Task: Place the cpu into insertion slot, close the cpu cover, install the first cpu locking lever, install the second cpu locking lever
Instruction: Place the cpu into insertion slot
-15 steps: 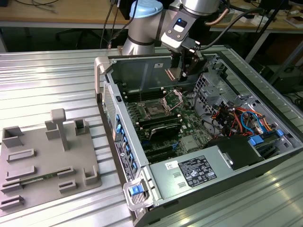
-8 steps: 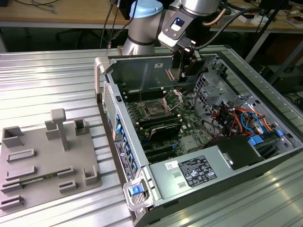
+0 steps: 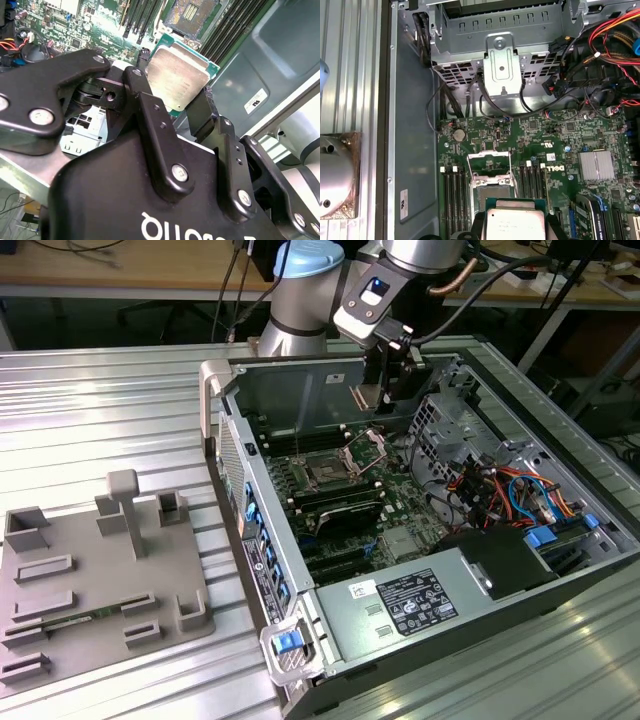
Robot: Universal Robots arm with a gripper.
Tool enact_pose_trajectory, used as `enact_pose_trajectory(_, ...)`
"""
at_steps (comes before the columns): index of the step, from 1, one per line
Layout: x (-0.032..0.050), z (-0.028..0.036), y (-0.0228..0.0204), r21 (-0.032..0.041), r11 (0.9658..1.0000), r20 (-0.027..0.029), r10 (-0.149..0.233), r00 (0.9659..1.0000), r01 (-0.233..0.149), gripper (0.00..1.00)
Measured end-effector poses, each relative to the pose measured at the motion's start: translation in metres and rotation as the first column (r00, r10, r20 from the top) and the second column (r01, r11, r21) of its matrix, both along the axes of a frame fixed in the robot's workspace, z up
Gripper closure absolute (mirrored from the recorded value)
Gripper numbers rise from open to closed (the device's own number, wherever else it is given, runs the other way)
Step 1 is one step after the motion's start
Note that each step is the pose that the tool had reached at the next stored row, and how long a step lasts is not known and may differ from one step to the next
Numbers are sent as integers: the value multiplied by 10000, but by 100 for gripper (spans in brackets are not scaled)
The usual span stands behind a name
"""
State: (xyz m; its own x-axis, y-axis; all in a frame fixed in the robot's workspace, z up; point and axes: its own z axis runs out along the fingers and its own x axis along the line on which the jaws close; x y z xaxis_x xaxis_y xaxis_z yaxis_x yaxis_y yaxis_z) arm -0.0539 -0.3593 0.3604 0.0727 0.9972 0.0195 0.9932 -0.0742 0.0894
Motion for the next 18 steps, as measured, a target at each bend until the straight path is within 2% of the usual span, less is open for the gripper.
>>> enact_pose_trajectory(14,0,-1,0,1,10000,0,-60,10000,60,45)
enact_pose_trajectory(16,-1,-8,0,0,10000,0,91,10000,-91,45)
enact_pose_trajectory(18,-1,-31,0,6,9988,0,490,9988,-490,45)
